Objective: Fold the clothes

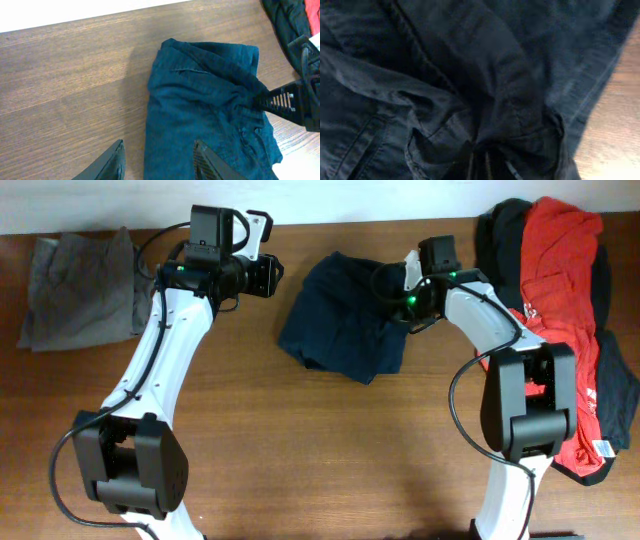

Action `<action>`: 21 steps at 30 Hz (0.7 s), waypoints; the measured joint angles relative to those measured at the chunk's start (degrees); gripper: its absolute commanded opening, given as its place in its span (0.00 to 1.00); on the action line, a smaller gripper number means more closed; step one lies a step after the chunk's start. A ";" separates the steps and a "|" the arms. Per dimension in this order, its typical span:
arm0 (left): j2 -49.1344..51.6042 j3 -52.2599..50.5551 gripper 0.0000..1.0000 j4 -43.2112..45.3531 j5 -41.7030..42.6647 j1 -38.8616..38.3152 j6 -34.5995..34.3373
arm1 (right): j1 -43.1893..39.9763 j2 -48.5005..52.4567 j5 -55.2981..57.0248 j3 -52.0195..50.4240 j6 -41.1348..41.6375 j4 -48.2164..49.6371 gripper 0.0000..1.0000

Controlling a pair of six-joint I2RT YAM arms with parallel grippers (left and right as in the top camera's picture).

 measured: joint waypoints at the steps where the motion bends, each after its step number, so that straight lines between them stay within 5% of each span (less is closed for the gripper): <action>1: 0.00 0.00 0.44 -0.11 0.00 0.00 0.00 | 0.22 0.00 0.11 0.00 0.02 0.33 0.04; 11: 0.00 0.00 0.44 -0.17 0.00 0.00 0.00 | 0.50 0.00 0.13 8.50 -0.96 -3.43 0.04; 18: 0.00 0.00 0.44 -0.22 0.00 0.00 0.00 | 0.50 0.11 5.18 14.82 -2.62 4.44 0.04; 19: 0.00 0.00 0.44 -0.22 -0.02 0.00 0.00 | 0.50 0.50 5.84 14.88 -3.21 6.40 0.15; 21: 0.00 0.00 0.44 -0.35 -0.02 0.00 0.00 | 0.50 2.14 7.13 15.06 -4.00 9.55 0.77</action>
